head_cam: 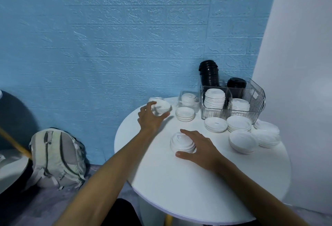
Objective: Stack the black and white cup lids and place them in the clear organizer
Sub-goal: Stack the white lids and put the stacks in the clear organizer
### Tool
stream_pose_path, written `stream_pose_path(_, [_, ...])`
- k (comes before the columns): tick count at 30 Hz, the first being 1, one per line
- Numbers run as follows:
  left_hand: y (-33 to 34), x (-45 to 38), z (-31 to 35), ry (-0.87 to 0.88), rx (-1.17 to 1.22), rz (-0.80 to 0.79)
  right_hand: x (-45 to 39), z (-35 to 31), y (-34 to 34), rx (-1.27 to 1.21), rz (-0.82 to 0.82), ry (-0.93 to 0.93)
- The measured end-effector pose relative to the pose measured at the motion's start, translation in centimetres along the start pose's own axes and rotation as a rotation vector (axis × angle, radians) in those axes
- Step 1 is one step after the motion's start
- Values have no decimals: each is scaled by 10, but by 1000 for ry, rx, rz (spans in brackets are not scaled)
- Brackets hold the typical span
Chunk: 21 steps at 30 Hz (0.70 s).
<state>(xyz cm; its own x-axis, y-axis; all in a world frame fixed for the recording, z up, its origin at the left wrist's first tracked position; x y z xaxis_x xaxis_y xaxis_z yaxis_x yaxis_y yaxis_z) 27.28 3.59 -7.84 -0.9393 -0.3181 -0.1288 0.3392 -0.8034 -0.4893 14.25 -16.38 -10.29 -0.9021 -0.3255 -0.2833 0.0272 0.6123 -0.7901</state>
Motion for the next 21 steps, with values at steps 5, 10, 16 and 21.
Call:
stream_pose_path(5, [21, -34, 3, -20, -72, -10, -1, 5, 2, 3, 13, -15])
stream_pose_path(10, [36, -50, 7, 6, -129, -22, -1, 5, 2, 10, 22, -25])
stream_pose_path(16, [32, -49, 7, 12, -109, 2, -2, 4, 2, 8, 6, -18])
stream_pose_path(21, [20, -23, 7, 24, -33, -63, -1, 5, -1, -15, -13, 0])
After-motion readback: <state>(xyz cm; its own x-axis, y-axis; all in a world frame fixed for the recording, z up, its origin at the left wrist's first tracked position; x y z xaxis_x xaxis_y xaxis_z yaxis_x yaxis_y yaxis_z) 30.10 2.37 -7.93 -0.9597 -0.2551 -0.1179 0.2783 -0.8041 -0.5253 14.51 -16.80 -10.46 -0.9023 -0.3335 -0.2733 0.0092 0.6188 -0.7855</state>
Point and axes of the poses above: each hand's wrist, its own x-axis away from the middle knuckle, its own y-axis out of the palm, z = x × y, the point moved 8 cm from there along -x, towards the middle knuckle, and after that the axes turned 9 degrees about -y, right-handed, at the moved point
